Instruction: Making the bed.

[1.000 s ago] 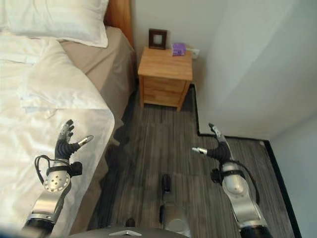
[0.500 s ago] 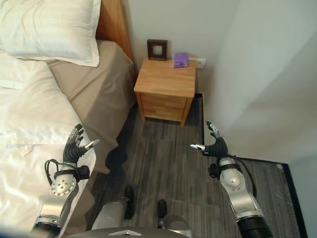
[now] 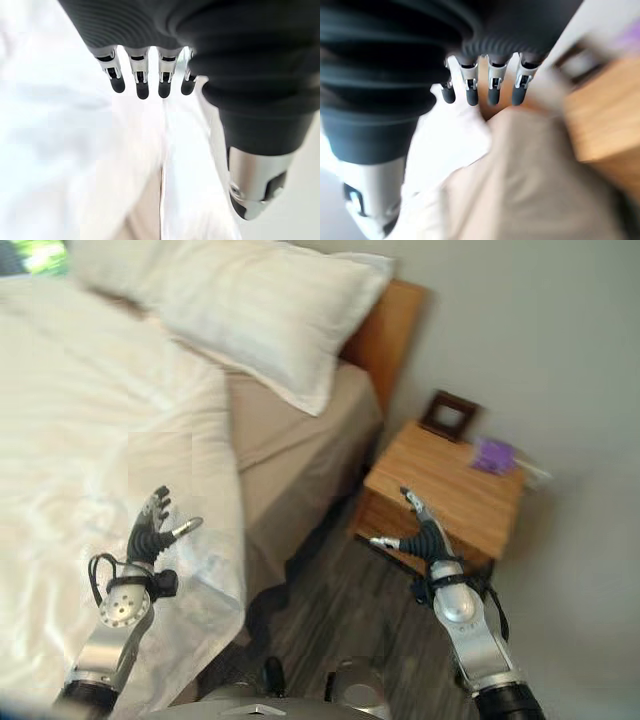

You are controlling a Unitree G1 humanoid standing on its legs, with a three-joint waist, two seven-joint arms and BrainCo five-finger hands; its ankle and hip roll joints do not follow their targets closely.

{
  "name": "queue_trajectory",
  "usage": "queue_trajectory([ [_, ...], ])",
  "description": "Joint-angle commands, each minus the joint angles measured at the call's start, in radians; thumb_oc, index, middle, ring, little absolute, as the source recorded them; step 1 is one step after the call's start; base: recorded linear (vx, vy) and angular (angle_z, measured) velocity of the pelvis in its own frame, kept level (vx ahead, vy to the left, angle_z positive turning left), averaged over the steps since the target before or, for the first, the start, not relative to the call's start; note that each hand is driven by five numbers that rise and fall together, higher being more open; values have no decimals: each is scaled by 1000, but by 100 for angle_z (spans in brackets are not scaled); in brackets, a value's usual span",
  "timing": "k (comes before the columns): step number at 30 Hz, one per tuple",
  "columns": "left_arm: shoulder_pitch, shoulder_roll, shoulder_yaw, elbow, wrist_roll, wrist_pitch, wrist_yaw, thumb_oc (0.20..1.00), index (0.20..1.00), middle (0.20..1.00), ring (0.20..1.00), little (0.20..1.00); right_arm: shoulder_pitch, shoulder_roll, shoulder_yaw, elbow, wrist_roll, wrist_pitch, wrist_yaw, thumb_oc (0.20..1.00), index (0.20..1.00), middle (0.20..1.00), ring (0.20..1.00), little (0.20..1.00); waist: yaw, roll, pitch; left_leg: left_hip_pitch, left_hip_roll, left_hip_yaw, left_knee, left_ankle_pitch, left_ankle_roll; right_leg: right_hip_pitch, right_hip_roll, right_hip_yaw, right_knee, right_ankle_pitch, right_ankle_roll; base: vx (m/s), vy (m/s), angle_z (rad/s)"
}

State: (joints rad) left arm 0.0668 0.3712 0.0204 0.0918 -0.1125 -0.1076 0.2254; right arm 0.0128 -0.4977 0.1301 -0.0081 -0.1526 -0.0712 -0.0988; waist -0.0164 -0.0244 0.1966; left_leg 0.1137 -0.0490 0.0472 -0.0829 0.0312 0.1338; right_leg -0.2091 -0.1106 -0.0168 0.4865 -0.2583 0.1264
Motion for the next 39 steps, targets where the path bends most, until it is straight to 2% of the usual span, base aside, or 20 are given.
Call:
queue_trajectory([
  [1, 18, 87, 42, -60, -11, -62, 25, 1000, 1000, 1000, 1000, 1000, -100, -12, -2, -33, -4, -43, -11, 1000, 1000, 1000, 1000, 1000, 29, -54, -6, -27, 71, 73, -4, -83, -126, 129, 11, 81, -328, 166, -9, 267, -246, 142],
  [3, 16, 93, 50, -62, -19, -64, 28, 1000, 1000, 1000, 1000, 1000, -112, -16, 1, -36, 1, -42, -12, 1000, 1000, 1000, 1000, 1000, 26, -57, -6, -25, 70, 42, -4, -91, -132, 129, 13, 105, -370, 182, -10, 199, -172, 139],
  [5, 12, 101, 55, -63, -36, -69, 34, 1000, 1000, 1000, 1000, 1000, -138, -21, 10, -49, 8, -42, -13, 1000, 1000, 1000, 1000, 1000, 28, -59, -2, -17, 69, -22, -4, -96, -141, 91, 24, 179, -408, 222, -1, 197, -180, 77],
  [6, 12, 101, 56, -64, -37, -69, 34, 1000, 1000, 1000, 1000, 1000, -140, -21, 11, -47, 8, -42, -14, 1000, 1000, 1000, 1000, 1000, 24, -58, -2, -17, 70, -26, -4, -98, -141, 94, 24, 175, -410, 221, -1, 325, -269, 49],
  [7, 15, 107, 68, -72, -48, -73, 43, 1000, 1000, 1000, 1000, 1000, -165, -25, 25, -59, 12, -44, -11, 1000, 1000, 1000, 1000, 1000, 22, -53, 8, 0, 77, -92, -4, -107, -147, 62, 30, 243, -434, 241, 6, 212, -182, 51],
  [8, 15, 107, 71, -74, -48, -72, 43, 1000, 1000, 1000, 1000, 1000, -169, -25, 28, -58, 12, -44, -11, 1000, 1000, 1000, 1000, 1000, 15, -55, 8, -4, 77, -96, -4, -102, -148, 61, 28, 239, -438, 247, 6, 355, -367, 69],
  [9, 20, 109, 83, -79, -64, -81, 51, 1000, 1000, 1000, 1000, 1000, -194, -25, 39, -66, 16, -45, -11, 1000, 1000, 1000, 1000, 1000, 13, -53, 19, 7, 79, -172, -4, -109, -161, 22, 40, 331, -460, 266, 14, 208, -320, 89],
  [10, 24, 111, 90, -72, -73, -84, 55, 1000, 1000, 1000, 1000, 1000, -215, -25, 47, -67, 10, -46, -17, 1000, 1000, 1000, 1000, 1000, 15, -54, 23, 18, 85, -200, -4, -116, -171, 9, 41, 344, -470, 272, 18, 288, -418, 127],
  [13, 14, 120, 105, -20, -76, -90, 86, 1000, 1000, 1000, 1000, 1000, -333, -33, 88, -13, -60, -31, -74, 1000, 1000, 1000, 1000, 1000, 18, -70, 23, 49, 116, -224, -4, -140, -191, 26, -7, 254, -529, 287, 13, 163, -413, 121],
  [16, 16, 103, 116, 29, -127, -99, 116, 1000, 1000, 1000, 1000, 1000, -434, 2, 144, 30, -91, -16, -103, 1000, 1000, 1000, 1000, 1000, 23, -73, -5, 59, 161, -209, -4, -128, -216, 77, -4, 247, -542, 303, 15, 122, -383, 41],
  [18, 38, 79, 133, 31, -163, -103, 120, 1000, 1000, 1000, 1000, 1000, -512, 8, 167, 12, -143, -9, -123, 1000, 1000, 1000, 1000, 1000, 30, -61, -10, 38, 185, -213, 21, -105, -232, 105, 13, 253, -546, 303, -1, 150, -316, 12],
  [20, 20, 59, 120, 49, -196, -105, 133, 1000, 1000, 1000, 1000, 1000, -565, 13, 188, 42, -186, 5, -157, 1000, 1000, 1000, 1000, 1000, 33, -47, 1, -15, 183, -159, 87, -100, -229, 159, -2, 206, -569, 279, -11, 53, -203, -1],
  [22, 10, 39, 99, 64, -220, -96, 131, 1000, 1000, 1000, 1000, 1000, -577, 17, 191, 69, -215, 24, -185, 1000, 1000, 1000, 1000, 1000, 21, -44, 17, -58, 189, 0, 137, -96, -221, 193, -35, 130, -574, 257, -25, -36, -125, 48],
  [23, 10, 38, 99, 64, -221, -96, 131, 1000, 1000, 1000, 1000, 1000, -579, 17, 192, 72, -216, 23, -187, 1000, 1000, 1000, 1000, 1000, 19, -44, 17, -61, 188, -1, 143, -101, -221, 193, -37, 128, -574, 255, -25, -27, -146, 117],
  [24, 26, 29, 88, 60, -223, -90, 106, 1000, 1000, 1000, 1000, 1000, -585, 31, 198, 76, -227, 32, -199, 1000, 1000, 1000, 1000, 1000, 16, -33, 25, -75, 170, 130, 176, -109, -206, 210, -46, 65, -574, 245, -34, -46, -154, 127],
  [27, 73, 28, 94, 61, -195, -79, 77, 1000, 1000, 1000, 1000, 1000, -596, 23, 204, 88, -290, 41, -208, 1000, 1000, 1000, 1000, 1000, 17, 0, 25, -85, 177, 265, 176, -107, -196, 242, -50, -32, -574, 217, -38, 9, -95, 111],
  [30, 91, 35, 109, 68, -179, -70, 67, 1000, 1000, 1000, 1000, 1000, -609, 30, 215, 122, -314, 53, -215, 1000, 1000, 1000, 1000, 1000, 20, 22, 19, -59, 158, 233, 103, -82, -200, 251, -48, -83, -574, 217, -40, 80, 0, 85],
  [32, 73, 44, 98, 87, -175, -75, 64, 1000, 1000, 1000, 1000, 1000, -632, 39, 231, 154, -307, 54, -213, 1000, 1000, 1000, 1000, 1000, 24, 22, 15, -49, 158, 235, 70, -65, -203, 256, -55, -123, -574, 217, -35, 81, -28, 35],
  [35, 64, 52, 95, 88, -172, -78, 62, 1000, 1000, 1000, 1000, 1000, -674, 56, 268, 202, -290, 57, -197, 1000, 1000, 1000, 1000, 1000, 34, 24, 6, -35, 153, 224, 35, -56, -200, 262, -56, -131, -574, 214, -30, 69, -5, 33],
  [39, 69, 82, 97, 132, -163, -70, 50, 1000, 1000, 1000, 1000, 1000, -755, 53, 347, 290, -292, 59, -147, 1000, 1000, 1000, 1000, 1000, 73, 18, 15, -43, 159, 202, 5, -30, -205, 260, -56, -163, -574, 214, -26, 54, -12, 17],
])
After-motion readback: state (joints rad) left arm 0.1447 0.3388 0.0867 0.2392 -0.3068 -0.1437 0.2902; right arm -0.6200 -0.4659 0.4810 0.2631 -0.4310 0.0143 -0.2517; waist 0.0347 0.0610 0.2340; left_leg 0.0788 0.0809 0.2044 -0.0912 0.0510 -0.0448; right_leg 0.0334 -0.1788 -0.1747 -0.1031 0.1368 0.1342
